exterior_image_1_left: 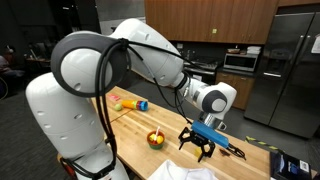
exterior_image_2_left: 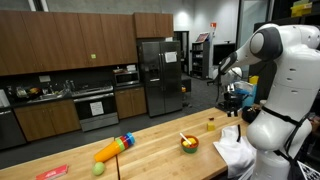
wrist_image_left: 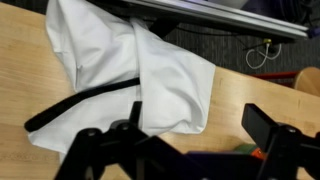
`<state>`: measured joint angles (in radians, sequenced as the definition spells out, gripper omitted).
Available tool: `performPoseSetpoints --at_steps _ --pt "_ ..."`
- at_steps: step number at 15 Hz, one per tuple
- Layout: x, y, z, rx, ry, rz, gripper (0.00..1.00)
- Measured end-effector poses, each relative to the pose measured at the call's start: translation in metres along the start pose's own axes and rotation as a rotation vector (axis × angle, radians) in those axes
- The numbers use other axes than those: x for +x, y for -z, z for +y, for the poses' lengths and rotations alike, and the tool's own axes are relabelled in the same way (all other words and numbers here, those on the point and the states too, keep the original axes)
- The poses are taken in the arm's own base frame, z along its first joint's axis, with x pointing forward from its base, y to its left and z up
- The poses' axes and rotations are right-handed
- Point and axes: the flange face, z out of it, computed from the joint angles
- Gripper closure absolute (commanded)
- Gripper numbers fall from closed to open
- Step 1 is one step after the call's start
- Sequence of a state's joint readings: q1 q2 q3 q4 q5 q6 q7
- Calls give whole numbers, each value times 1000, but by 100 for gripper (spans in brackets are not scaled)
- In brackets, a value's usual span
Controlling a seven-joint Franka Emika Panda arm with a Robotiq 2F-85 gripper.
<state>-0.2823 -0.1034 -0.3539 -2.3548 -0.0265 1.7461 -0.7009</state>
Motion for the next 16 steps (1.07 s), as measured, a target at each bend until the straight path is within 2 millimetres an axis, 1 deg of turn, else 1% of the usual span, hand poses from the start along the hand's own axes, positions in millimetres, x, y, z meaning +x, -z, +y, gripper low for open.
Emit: performPoseSetpoints --at_steps 3,4,6,8,13,16 --pt "16 0 3 -71 127 -81 0" --pt "22 1 4 -105 169 -82 0" --pt "36 7 3 -158 229 -6 0" --pt "46 10 0 -155 256 104 0" --pt "62 7 -2 -112 290 369 0" --pt "63 4 -2 -109 291 370 0"
